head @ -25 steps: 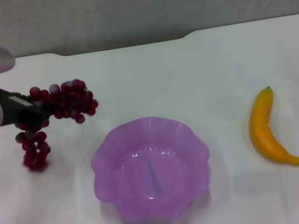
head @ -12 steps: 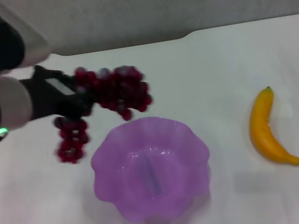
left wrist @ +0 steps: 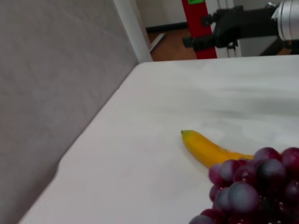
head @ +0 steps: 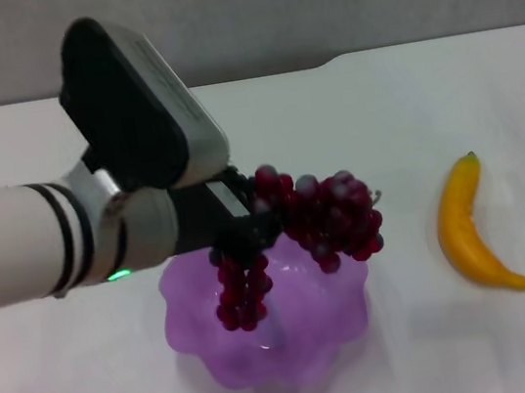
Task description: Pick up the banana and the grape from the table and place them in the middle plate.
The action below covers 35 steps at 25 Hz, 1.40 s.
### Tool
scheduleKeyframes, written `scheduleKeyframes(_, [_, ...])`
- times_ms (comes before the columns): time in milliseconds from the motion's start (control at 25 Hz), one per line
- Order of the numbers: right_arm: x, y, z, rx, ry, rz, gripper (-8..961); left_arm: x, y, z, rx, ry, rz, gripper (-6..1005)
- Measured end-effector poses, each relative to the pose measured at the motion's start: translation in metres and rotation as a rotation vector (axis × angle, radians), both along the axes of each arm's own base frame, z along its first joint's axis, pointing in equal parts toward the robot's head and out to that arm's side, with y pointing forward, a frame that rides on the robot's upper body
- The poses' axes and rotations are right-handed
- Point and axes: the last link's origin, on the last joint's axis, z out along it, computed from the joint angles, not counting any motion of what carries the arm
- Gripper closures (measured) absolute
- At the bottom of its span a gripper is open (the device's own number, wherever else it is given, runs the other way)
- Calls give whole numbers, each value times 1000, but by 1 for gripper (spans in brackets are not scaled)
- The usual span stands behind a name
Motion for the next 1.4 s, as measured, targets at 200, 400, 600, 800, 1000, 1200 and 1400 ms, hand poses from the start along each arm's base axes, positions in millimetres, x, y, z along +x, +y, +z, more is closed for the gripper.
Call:
scheduleKeyframes(200, [0,0,0,2,3,-2,72,-16,12,-14,-12,15,47,630])
scheduleKeyframes(400, [0,0,0,2,2,-2,73,-31,25,-29,-6,37,74,631])
scheduleKeyframes(600, [0,0,0,1,2,0,73,-44,33,-38,13,38,92,630])
scheduleKeyframes(800, [-1,1,0,2,2,1,74,-57,38,-49,22,58,106,629])
scheduleKeyframes(1000, [-1,1,0,2,2,2,74,-71,44,-57,29,83,120,628])
scheduleKeyframes(1200, [-2,2,0,1,2,4,75,-80,46,-61,32,107,125,627])
scheduleKeyframes(1400, [0,1,0,2,3,0,75,-79,46,-63,29,108,126,626])
